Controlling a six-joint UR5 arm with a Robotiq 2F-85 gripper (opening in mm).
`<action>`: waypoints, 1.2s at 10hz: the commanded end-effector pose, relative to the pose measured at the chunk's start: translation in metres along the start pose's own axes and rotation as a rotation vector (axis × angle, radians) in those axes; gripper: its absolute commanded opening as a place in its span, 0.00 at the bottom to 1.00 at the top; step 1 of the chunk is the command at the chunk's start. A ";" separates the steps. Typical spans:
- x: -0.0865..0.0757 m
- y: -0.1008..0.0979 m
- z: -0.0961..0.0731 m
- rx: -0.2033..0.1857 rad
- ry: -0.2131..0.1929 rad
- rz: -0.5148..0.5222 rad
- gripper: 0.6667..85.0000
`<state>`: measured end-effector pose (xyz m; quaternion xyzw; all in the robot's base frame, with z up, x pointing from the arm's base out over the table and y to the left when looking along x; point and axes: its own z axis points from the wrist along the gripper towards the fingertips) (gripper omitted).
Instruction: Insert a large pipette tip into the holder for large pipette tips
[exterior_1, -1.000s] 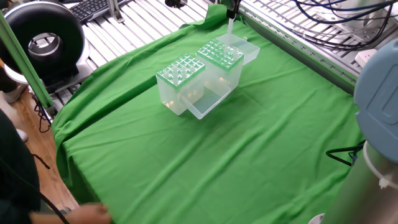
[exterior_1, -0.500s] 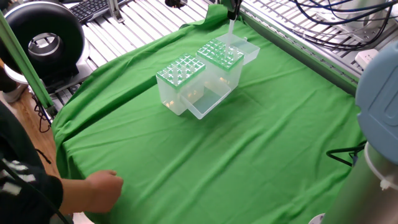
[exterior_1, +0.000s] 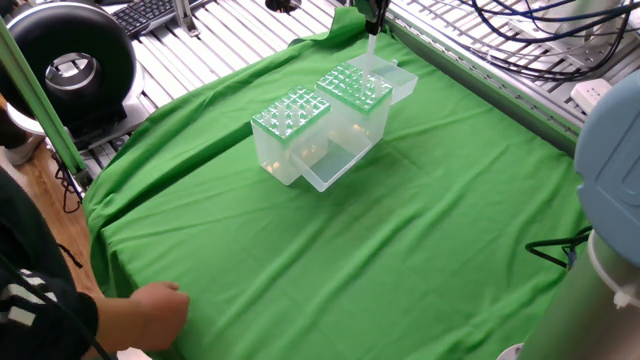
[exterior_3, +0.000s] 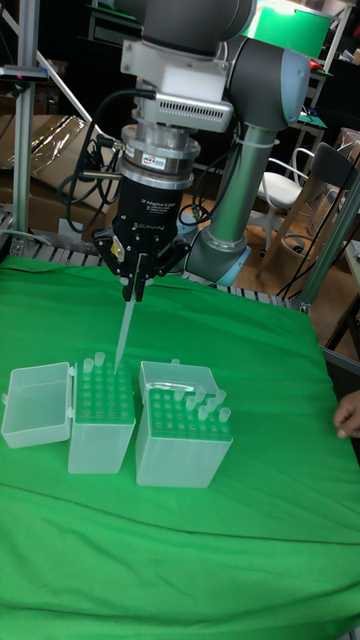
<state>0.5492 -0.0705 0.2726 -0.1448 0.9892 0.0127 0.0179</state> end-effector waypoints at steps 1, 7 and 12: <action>-0.004 0.004 0.003 -0.009 -0.015 0.001 0.00; 0.002 0.003 -0.007 -0.010 -0.004 -0.001 0.00; -0.003 0.001 0.006 -0.010 -0.023 -0.007 0.00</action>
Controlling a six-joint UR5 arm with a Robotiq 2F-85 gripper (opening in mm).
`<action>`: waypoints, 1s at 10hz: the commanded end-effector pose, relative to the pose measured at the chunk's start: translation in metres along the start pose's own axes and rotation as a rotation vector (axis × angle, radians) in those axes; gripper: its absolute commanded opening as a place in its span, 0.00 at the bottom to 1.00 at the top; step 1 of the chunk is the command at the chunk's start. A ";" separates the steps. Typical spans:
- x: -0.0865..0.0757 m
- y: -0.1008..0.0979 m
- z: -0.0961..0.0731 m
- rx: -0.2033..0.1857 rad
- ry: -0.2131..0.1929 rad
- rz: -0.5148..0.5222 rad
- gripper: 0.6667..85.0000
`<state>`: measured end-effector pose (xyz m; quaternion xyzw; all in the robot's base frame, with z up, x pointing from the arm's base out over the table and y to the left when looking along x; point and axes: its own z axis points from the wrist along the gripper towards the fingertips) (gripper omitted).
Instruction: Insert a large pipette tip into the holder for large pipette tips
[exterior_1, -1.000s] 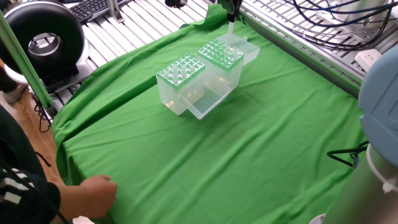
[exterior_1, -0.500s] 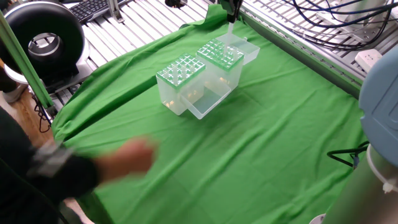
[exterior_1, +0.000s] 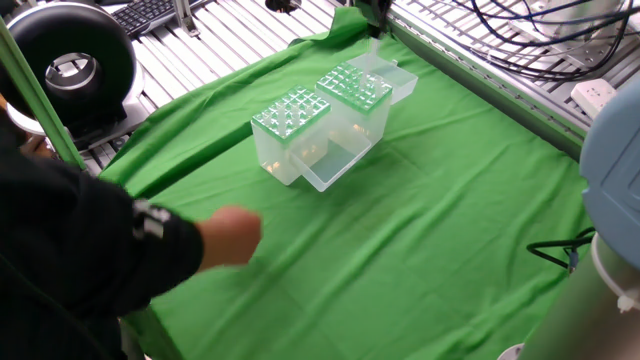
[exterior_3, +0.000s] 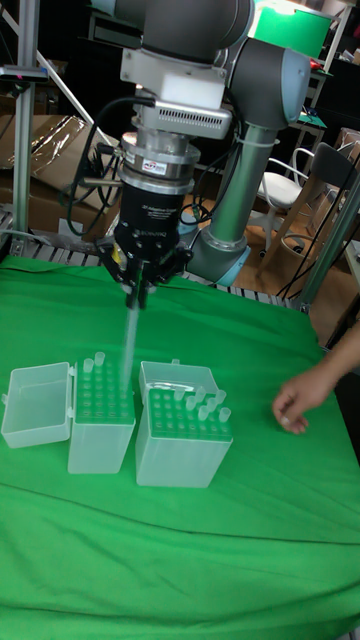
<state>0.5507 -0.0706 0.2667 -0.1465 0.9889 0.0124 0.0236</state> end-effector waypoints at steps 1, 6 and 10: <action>-0.002 0.001 0.003 -0.002 -0.009 -0.001 0.00; 0.008 -0.002 -0.021 0.004 0.030 -0.013 0.00; 0.011 0.003 -0.045 0.022 0.067 -0.042 0.00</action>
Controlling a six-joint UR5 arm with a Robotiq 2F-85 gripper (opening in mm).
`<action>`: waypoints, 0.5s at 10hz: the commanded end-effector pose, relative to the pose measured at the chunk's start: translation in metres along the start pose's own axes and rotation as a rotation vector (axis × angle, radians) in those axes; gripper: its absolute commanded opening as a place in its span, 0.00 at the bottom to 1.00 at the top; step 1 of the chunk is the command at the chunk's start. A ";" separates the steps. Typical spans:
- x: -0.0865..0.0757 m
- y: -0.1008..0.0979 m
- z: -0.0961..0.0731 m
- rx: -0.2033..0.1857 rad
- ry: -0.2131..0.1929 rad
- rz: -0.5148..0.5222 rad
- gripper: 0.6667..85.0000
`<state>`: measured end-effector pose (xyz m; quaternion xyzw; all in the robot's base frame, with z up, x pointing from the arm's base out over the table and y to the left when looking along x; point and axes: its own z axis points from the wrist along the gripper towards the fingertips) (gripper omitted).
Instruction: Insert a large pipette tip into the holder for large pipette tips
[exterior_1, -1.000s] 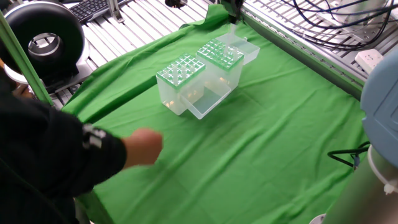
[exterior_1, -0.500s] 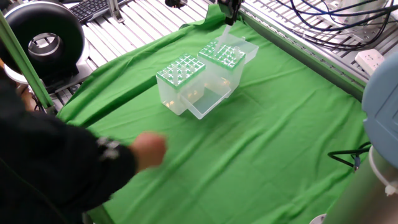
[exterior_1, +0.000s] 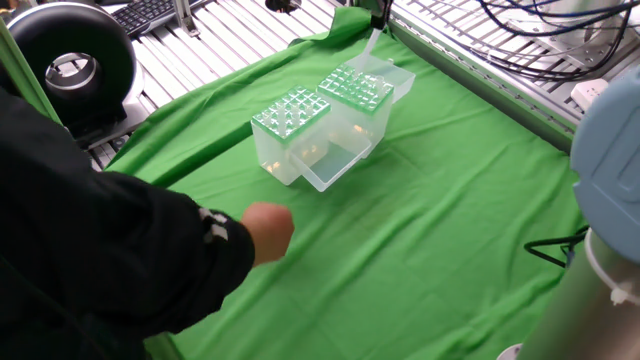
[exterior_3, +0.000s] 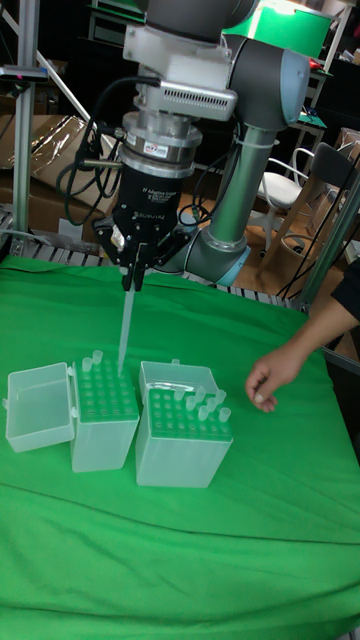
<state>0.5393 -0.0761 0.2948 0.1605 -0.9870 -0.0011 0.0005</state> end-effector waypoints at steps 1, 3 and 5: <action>0.000 0.003 -0.027 0.023 0.042 -0.007 0.00; 0.017 0.011 -0.049 -0.005 0.130 0.041 0.00; 0.012 0.008 -0.050 -0.044 0.116 0.093 0.00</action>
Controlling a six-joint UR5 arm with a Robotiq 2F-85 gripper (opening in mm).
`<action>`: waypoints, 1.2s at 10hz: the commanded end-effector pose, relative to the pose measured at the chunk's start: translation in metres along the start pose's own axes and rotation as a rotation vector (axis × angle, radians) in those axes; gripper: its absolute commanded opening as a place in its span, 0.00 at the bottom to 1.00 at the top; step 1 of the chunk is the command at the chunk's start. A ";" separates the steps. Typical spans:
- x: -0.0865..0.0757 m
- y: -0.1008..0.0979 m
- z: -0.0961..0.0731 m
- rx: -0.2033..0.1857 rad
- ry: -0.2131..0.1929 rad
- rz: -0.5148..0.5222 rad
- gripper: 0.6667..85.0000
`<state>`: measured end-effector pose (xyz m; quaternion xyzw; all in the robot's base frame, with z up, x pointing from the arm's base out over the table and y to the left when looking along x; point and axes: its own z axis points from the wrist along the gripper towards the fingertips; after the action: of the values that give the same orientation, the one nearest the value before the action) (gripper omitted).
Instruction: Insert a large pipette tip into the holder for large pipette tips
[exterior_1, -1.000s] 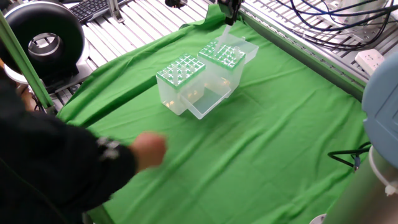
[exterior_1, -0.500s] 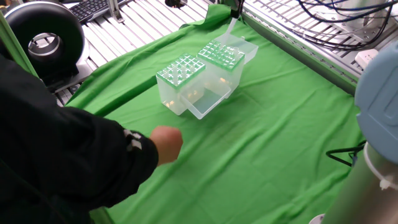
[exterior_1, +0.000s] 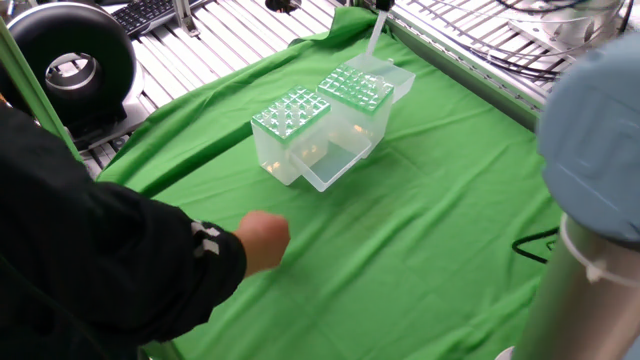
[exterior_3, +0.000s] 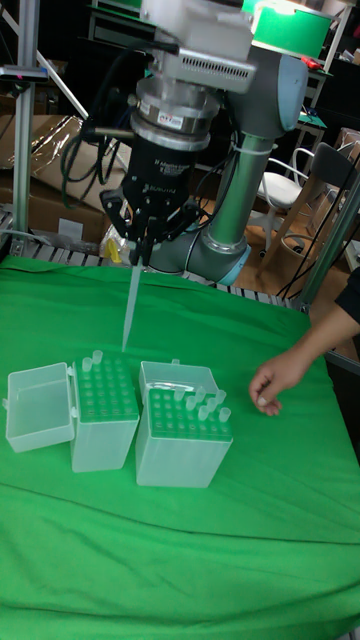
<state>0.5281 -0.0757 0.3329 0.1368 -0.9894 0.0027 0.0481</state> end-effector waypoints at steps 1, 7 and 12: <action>-0.003 0.001 -0.004 -0.043 0.010 0.062 0.00; 0.004 -0.009 0.030 -0.039 0.088 -0.043 0.00; 0.016 -0.022 0.047 0.004 0.156 -0.208 0.00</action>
<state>0.5161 -0.0944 0.2956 0.1972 -0.9737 0.0018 0.1141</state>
